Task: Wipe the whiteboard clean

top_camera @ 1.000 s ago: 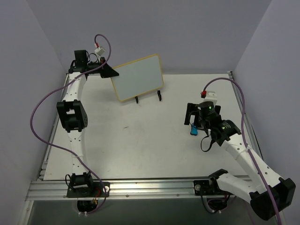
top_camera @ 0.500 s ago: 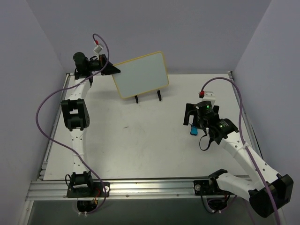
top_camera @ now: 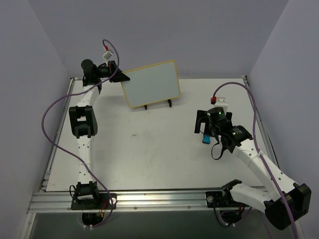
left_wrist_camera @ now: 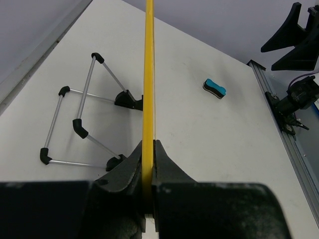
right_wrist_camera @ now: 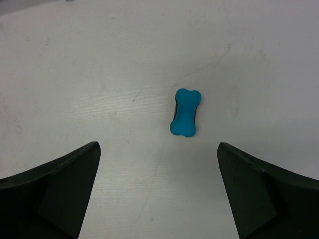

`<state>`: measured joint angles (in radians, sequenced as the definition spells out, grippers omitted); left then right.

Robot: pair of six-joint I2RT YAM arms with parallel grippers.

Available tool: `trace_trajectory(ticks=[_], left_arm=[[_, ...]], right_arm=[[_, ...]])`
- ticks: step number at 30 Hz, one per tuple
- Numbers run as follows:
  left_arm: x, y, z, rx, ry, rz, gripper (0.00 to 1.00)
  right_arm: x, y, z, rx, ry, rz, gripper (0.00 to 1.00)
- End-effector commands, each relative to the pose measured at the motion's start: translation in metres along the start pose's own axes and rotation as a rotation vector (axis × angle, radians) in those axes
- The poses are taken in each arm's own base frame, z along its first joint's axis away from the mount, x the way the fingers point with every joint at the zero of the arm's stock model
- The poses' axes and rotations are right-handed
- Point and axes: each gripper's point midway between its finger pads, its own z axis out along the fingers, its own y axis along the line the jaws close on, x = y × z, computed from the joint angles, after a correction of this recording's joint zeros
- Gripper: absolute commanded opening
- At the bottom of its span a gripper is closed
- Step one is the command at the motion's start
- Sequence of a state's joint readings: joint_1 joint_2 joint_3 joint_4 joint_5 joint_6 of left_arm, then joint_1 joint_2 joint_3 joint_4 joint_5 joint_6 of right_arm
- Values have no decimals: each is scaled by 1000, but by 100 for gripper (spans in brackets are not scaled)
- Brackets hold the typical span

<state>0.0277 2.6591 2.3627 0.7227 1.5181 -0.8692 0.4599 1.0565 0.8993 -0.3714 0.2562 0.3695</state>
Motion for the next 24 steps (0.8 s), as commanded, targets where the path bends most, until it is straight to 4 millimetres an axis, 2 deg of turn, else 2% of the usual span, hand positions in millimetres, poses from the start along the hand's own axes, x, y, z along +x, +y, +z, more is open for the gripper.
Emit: trace_trajectory(ticks=[1,15,24], left_arm=[[-28,-15,-3,10,5,147,2],[-31,0,-8,-20,-14,149,2],[-20,11,-3,-24,-18,129,2]], right_arm=[[4,-3,0,21,4,-2,100],[7,-3,0,30,8,0,100],[8,-4,0,35,9,0,100]])
